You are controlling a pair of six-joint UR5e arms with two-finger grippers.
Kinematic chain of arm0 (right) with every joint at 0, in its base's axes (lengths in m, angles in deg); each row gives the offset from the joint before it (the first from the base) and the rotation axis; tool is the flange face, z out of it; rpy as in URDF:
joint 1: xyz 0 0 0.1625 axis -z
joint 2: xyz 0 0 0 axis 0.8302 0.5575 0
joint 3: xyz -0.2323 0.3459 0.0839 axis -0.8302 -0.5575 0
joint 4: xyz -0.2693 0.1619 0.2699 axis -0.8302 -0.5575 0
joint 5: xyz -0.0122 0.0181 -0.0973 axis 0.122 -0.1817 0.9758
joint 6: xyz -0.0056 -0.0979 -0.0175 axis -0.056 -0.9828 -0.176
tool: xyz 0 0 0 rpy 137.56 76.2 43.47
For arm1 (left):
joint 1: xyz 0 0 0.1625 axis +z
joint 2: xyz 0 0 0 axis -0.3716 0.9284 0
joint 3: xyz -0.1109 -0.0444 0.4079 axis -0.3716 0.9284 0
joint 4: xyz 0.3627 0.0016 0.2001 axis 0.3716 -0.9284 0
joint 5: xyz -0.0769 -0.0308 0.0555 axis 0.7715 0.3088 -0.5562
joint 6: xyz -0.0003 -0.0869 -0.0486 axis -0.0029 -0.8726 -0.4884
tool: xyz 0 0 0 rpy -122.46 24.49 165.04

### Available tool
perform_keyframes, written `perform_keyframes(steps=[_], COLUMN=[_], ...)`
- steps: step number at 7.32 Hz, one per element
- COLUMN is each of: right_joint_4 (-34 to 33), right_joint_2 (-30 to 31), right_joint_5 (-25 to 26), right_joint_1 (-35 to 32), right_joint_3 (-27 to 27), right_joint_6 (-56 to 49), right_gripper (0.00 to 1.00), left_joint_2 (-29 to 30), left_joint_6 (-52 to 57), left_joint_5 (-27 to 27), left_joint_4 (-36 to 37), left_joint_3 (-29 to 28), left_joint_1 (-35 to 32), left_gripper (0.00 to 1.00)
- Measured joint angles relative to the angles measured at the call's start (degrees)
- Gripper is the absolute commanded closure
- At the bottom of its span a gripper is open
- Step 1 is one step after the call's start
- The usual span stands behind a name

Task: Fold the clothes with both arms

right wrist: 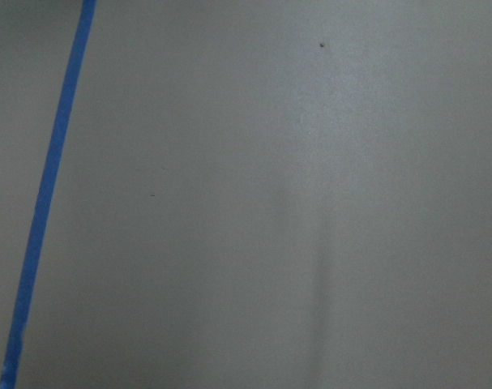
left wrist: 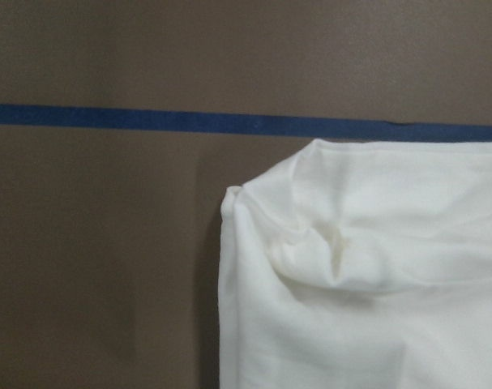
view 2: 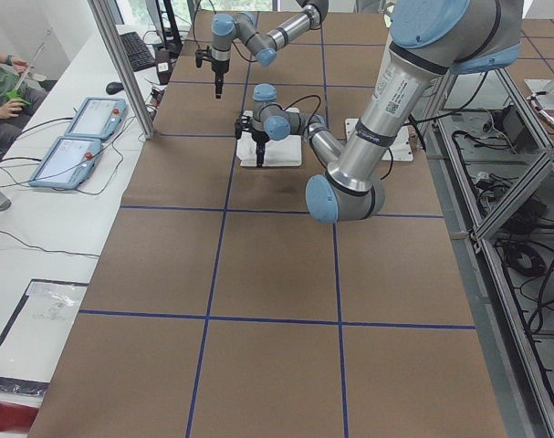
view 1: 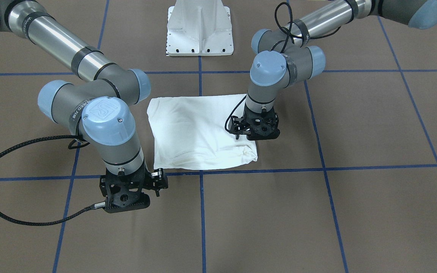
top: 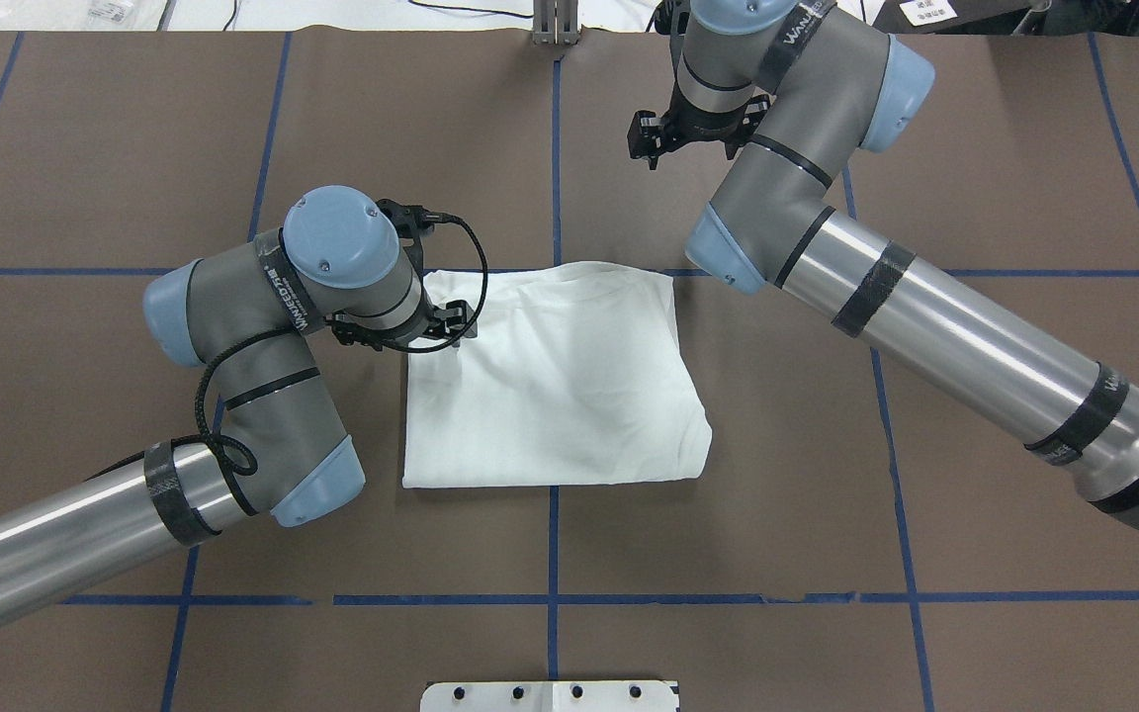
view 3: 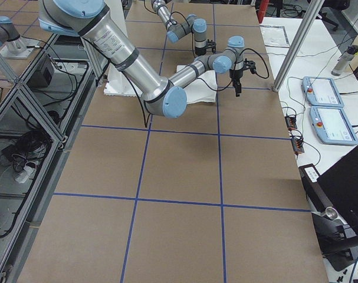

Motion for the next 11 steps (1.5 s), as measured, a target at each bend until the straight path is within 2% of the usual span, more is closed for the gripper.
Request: perform_keyframes(steps=[2, 4, 6, 7, 8, 10, 11], right_joint_4=[0.1, 0.1, 0.1, -0.2, -0.4, -0.6, -1.0], right_joint_2=[0.1, 0.3, 1.0, 1.3, 2.1, 6.1, 10.0], right_joint_5=[0.0, 0.0, -0.4, -2.0, -4.8, -10.6, -13.7], right_joint_1=[0.0, 0.0, 0.1, -0.3, -1.4, -5.8, -9.4], right_joint_3=[0.0, 0.1, 0.4, 0.4, 0.4, 1.7, 3.8], right_joint_6=[0.0, 0.0, 0.0, -0.4, -2.0, -9.8, -15.9], right_gripper=[0.00, 0.00, 0.00, 0.00, 0.00, 0.00, 0.00], left_joint_2=[2.3, 5.7, 6.4, 5.8, 4.0, -1.8, -5.1], left_joint_6=[-2.2, -4.5, -0.2, 3.8, 8.9, 23.1, 30.7], left_joint_5=[-1.0, -1.2, 0.1, 2.5, 5.0, 8.3, 10.2], left_joint_4=[-1.0, -6.0, -8.1, -7.5, -5.0, 4.5, 8.4], left_joint_3=[-4.7, -13.2, -15.1, -13.3, -9.1, 4.1, 10.0], left_joint_1=[-2.8, -7.0, -11.0, -12.6, -14.3, -18.6, -21.5], left_gripper=[0.00, 0.00, 0.00, 0.00, 0.00, 0.00, 0.00])
